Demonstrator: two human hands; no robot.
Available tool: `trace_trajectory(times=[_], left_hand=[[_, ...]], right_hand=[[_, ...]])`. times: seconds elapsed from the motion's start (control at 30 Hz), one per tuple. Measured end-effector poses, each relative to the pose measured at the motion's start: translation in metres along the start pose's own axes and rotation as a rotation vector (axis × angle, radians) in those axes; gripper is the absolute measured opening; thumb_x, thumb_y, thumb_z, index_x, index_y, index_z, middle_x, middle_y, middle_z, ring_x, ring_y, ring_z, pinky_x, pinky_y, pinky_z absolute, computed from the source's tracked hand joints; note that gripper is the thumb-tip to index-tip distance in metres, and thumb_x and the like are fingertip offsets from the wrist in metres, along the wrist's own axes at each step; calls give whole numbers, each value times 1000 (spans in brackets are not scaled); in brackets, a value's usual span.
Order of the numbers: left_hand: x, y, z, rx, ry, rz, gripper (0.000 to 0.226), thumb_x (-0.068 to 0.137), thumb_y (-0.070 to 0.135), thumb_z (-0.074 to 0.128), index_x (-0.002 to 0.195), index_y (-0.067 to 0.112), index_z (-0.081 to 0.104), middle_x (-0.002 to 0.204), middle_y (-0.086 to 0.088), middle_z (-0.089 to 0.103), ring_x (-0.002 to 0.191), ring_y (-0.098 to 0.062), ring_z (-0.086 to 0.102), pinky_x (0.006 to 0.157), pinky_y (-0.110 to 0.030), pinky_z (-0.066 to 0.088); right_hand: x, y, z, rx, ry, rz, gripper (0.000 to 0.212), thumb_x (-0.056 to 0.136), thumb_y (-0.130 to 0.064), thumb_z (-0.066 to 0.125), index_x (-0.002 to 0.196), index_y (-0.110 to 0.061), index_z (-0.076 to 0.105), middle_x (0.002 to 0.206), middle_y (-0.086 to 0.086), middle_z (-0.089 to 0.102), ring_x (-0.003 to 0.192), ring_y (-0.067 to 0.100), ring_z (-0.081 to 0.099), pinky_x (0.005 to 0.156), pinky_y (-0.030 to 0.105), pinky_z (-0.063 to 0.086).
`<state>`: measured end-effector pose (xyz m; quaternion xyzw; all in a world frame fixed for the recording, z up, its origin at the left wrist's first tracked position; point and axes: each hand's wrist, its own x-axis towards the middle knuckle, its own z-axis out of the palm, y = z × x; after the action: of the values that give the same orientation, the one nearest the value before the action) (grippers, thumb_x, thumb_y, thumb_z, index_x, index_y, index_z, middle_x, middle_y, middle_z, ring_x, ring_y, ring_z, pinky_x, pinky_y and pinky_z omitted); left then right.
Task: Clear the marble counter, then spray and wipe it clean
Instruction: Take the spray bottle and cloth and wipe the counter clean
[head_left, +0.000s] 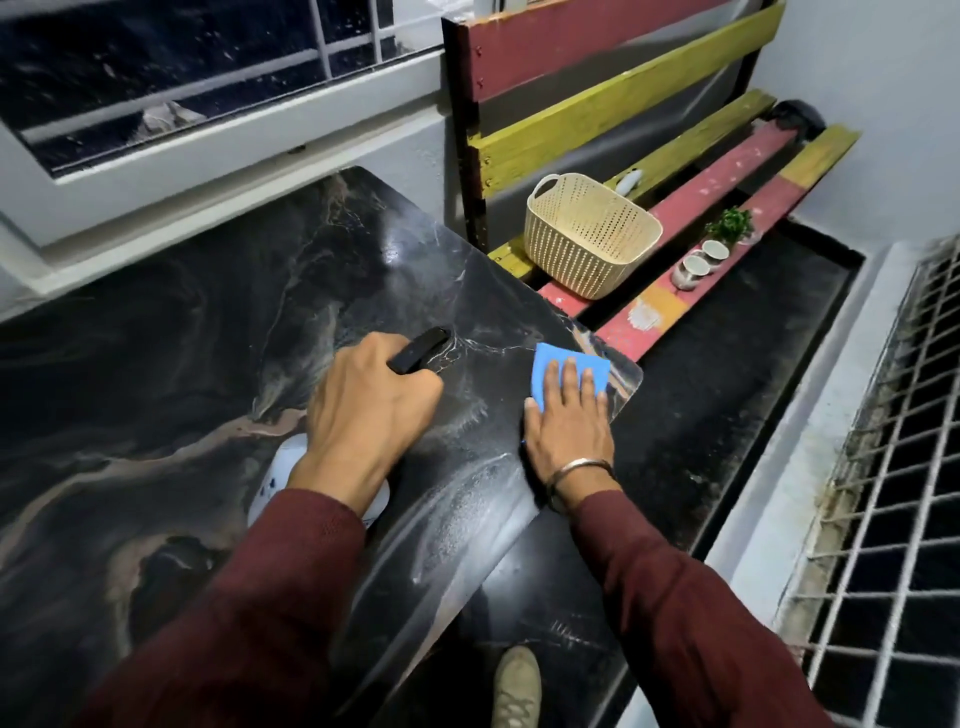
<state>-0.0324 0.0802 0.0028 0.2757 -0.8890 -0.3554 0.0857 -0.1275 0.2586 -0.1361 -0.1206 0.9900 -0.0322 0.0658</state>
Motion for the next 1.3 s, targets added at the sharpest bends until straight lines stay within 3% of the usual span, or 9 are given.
trace_trajectory(times=[0.23, 0.3, 0.5, 0.8, 0.87, 1.0, 1.1, 1.17, 1.3], left_hand=[[-17, -20, -24, -18, 31, -30, 26, 80, 15, 57, 59, 13, 41, 57, -5, 43, 62, -35, 41, 52, -36, 26], [-20, -27, -34, -23, 37, -41, 31, 81, 16, 58, 57, 14, 39, 56, -3, 42, 59, -34, 40, 52, -35, 24], [-31, -45, -60, -27, 59, -59, 30, 80, 13, 57, 55, 14, 39, 56, -3, 42, 59, -32, 39, 52, -37, 24], [-48, -47, -58, -4, 49, -93, 30, 79, 14, 56, 53, 16, 40, 56, -3, 40, 61, -33, 36, 51, -38, 25], [-53, -45, -58, -6, 39, -92, 31, 79, 15, 56, 53, 17, 39, 56, -2, 40, 61, -33, 37, 51, -38, 25], [-62, -46, -61, -10, 34, -81, 33, 82, 15, 57, 56, 16, 36, 58, -1, 41, 60, -30, 36, 51, -38, 23], [-65, -48, -62, 13, 34, -82, 33, 83, 17, 58, 57, 15, 38, 60, -2, 43, 60, -30, 37, 51, -37, 24], [-67, -47, -61, 12, 36, -84, 29, 80, 13, 57, 58, 14, 38, 59, -3, 42, 60, -31, 36, 51, -37, 24], [-69, -41, -57, 11, 27, -83, 29, 78, 11, 56, 57, 14, 37, 57, -3, 39, 59, -31, 34, 50, -37, 23]], right_hand=[[-70, -49, 0, -15, -135, -675, 62, 98, -46, 18, 153, -19, 14, 160, 4, 13, 147, 26, 10, 118, 41, 6], [-49, -30, -8, -69, -84, -653, 59, 100, -44, 18, 153, -19, 13, 160, 2, 13, 147, 24, 12, 118, 40, 7], [8, -5, -12, -2, -38, -203, 58, 102, -33, 27, 151, -5, 15, 159, 15, 12, 146, 33, 10, 117, 42, 9], [-164, -71, 23, 4, -99, -962, 60, 98, -40, 31, 151, -14, 19, 159, 7, 19, 146, 25, 16, 120, 40, 13], [-137, -50, 19, -18, -86, -926, 58, 98, -39, 30, 150, -13, 26, 156, 7, 26, 144, 25, 24, 118, 40, 19], [-62, -8, 6, 4, -13, -472, 67, 94, -45, 11, 150, -12, 24, 157, 9, 21, 146, 27, 19, 118, 38, 11], [-66, -21, 7, 65, 36, -256, 59, 99, -38, 23, 151, -8, 21, 158, 12, 17, 147, 29, 14, 118, 40, 11], [-105, -49, 18, 81, 61, -289, 60, 98, -36, 24, 150, -7, 24, 157, 14, 21, 145, 31, 19, 118, 44, 17], [-210, -98, 32, 79, -21, -688, 61, 96, -40, 31, 149, -10, 28, 156, 11, 27, 144, 29, 24, 117, 44, 23]])
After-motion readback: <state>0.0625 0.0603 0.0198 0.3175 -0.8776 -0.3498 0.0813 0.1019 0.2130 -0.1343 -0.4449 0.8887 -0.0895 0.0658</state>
